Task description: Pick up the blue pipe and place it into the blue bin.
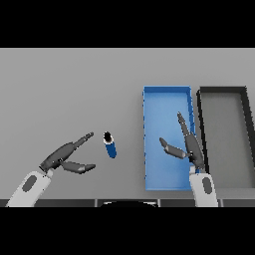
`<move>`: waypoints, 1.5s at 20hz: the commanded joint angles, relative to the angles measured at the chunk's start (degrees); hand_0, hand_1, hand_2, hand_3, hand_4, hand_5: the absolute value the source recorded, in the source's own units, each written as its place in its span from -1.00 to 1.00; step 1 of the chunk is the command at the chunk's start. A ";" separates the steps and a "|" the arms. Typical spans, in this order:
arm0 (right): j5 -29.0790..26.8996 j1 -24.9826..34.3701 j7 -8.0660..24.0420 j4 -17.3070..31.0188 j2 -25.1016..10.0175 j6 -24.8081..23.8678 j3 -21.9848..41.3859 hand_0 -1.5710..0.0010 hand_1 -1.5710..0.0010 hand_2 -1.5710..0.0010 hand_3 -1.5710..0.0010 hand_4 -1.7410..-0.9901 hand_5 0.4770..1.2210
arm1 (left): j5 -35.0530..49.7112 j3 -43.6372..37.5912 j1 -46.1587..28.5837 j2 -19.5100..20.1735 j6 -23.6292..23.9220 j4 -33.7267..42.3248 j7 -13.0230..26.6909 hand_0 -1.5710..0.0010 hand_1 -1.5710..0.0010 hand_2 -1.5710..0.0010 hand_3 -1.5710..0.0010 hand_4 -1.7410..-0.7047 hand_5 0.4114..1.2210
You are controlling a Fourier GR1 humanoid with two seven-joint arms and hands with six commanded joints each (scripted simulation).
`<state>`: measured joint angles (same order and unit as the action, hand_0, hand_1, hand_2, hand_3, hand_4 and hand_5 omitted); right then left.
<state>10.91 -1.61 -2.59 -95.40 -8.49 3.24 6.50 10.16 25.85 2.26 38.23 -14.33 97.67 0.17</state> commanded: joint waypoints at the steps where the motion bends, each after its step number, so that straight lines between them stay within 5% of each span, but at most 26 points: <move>1: 0.28 0.15 0.24 -0.20 -0.19 -0.10 0.01 1.00 1.00 1.00 1.00 0.41 -0.74 | -1.28 1.09 0.56 -1.02 0.14 -0.50 0.32 1.00 1.00 1.00 1.00 0.27 -0.86; 6: -0.17 0.33 0.92 0.42 0.37 0.06 -0.03 1.00 1.00 1.00 1.00 0.41 -0.77 | -3.42 3.87 2.77 -6.27 0.51 -2.86 -1.68 1.00 1.00 1.00 1.00 0.14 -0.82; 14: -0.94 -0.60 0.39 -0.23 -0.13 0.33 -0.76 1.00 1.00 1.00 1.00 0.44 -0.81 | -5.97 5.39 6.99 -17.20 3.79 -13.78 -2.36 1.00 1.00 1.00 1.00 0.16 -0.79; 18: -1.33 -1.09 -0.84 0.01 0.01 0.66 -0.75 1.00 1.00 1.00 1.00 0.45 -0.81 | -8.83 5.60 9.54 -20.33 5.67 -19.32 -5.79 1.00 1.00 0.99 1.00 0.24 -0.77; 23: -0.68 -1.21 0.24 -0.62 -0.42 0.46 -0.67 1.00 1.00 1.00 1.00 0.47 -0.79 | -4.04 4.35 10.49 -24.74 4.19 -20.86 -6.53 1.00 0.85 0.66 0.74 0.01 -0.45; 24: -0.97 -1.13 -0.21 -0.67 -0.07 0.51 -0.59 1.00 1.00 1.00 1.00 0.45 -0.78 | -2.92 4.04 10.81 -25.43 3.57 -21.33 -6.42 0.95 0.68 0.47 0.56 -0.09 -0.35; 26: -1.17 -0.94 0.57 -0.29 -0.30 0.66 -0.88 1.00 1.00 1.00 1.00 0.47 -0.78 | -1.86 4.03 10.04 -26.83 3.60 -21.26 -6.75 0.47 0.18 0.01 0.01 -0.31 0.14; 30: -0.52 -1.01 0.03 -0.53 -0.40 0.34 -0.63 1.00 1.00 1.00 1.00 0.50 -0.77 | -2.89 5.06 9.31 -27.33 3.85 -20.79 -8.70 -0.40 -0.52 -0.59 -0.52 -0.70 0.65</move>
<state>10.39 -2.63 -2.54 -95.93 -8.89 3.59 5.87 7.44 30.92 11.54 10.91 -10.62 76.88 -8.63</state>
